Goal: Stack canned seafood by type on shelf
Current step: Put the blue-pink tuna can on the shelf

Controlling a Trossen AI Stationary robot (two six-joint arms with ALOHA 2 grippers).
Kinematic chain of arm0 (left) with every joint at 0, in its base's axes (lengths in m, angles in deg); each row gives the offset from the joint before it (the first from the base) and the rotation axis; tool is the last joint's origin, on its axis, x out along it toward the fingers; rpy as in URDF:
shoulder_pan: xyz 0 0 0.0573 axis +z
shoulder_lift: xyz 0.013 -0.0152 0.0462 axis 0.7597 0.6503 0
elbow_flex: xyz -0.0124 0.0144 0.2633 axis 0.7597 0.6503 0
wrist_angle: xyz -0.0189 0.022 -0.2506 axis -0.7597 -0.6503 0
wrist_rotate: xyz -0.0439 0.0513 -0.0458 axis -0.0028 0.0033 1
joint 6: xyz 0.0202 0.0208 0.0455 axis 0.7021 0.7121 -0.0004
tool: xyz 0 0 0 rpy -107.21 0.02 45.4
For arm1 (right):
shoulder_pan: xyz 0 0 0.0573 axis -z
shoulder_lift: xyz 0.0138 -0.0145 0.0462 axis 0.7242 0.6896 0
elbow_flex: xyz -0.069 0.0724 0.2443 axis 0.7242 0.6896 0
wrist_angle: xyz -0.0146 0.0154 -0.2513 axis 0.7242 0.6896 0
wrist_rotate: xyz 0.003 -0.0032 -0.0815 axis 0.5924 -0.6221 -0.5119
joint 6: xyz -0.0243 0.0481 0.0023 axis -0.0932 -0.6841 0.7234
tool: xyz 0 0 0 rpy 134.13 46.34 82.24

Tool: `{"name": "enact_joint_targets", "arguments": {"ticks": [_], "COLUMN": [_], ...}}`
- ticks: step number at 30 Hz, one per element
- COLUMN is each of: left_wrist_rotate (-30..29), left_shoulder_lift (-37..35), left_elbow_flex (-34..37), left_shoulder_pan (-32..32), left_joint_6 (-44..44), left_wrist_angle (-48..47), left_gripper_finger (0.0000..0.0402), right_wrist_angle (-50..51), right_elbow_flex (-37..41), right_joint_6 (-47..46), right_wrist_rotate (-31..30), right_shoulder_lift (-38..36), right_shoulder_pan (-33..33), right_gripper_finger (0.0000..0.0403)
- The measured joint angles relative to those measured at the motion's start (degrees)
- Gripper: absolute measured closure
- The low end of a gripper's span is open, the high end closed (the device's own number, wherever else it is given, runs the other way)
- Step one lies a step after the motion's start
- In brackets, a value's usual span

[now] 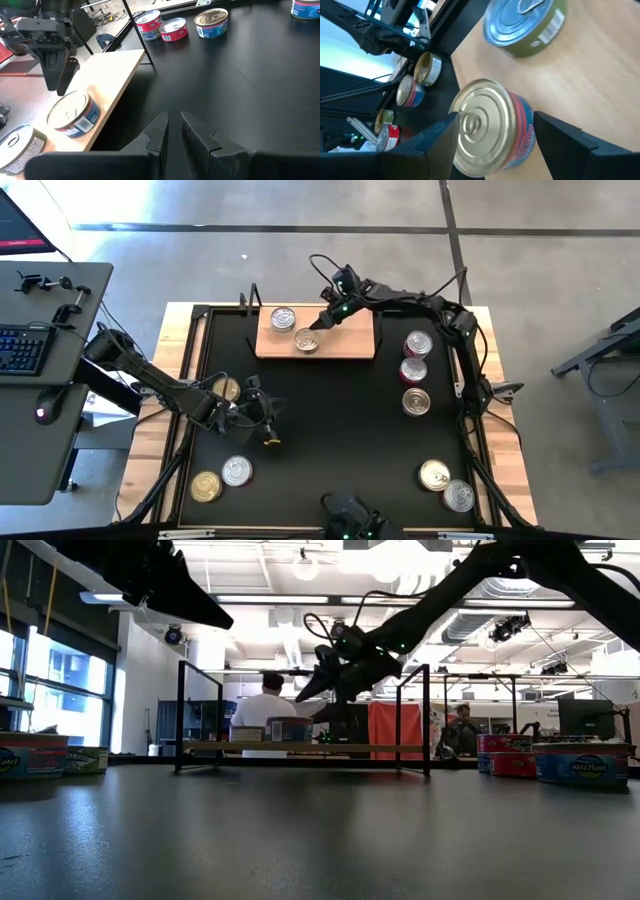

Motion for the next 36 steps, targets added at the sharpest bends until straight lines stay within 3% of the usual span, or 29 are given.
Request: {"name": "enact_joint_targets", "arguments": {"ticks": [4, 7, 14, 18, 21, 29, 36], "left_wrist_rotate": [0.0, 0.0, 0.0, 0.0, 0.0, 0.0, 0.0], "left_shoulder_lift": [0.0, 0.0, 0.0, 0.0, 0.0, 0.0, 0.0], "left_elbow_flex": [0.0, 0.0, 0.0, 0.0, 0.0, 0.0, 0.0], "left_shoulder_pan": [0.0, 0.0, 0.0, 0.0, 0.0, 0.9, 1.5], "left_joint_6": [0.0, 0.0, 0.0, 0.0, 0.0, 0.0, 0.1], "left_wrist_angle": [0.0, 0.0, 0.0, 0.0, 0.0, 0.0, 0.0], "left_gripper_finger": [0.0362, 0.0362, 0.0362, 0.0362, 0.0362, 0.0362, 0.0362], "right_wrist_angle": [0.1, 1.2, 5.0, 6.8, 5.9, 4.6, 4.4], "right_elbow_flex": [0.0, 0.0, -0.1, -0.1, -0.1, -0.1, -0.1], "right_joint_6": [1.6, 7.1, 29.7, 45.1, 52.2, 55.4, 47.0], "right_wrist_rotate": [-0.7, -5.6, -20.1, -22.8, -28.4, -29.7, -26.4], "right_shoulder_lift": [-0.6, -2.8, -8.4, -8.3, -7.6, -3.6, -2.4], "right_shoulder_pan": [0.5, -0.6, -8.6, -13.0, -15.4, -13.1, -10.5], "right_gripper_finger": [0.0156, 0.0155, 0.0155, 0.0155, 0.0159, 0.0222, 0.0281]}}
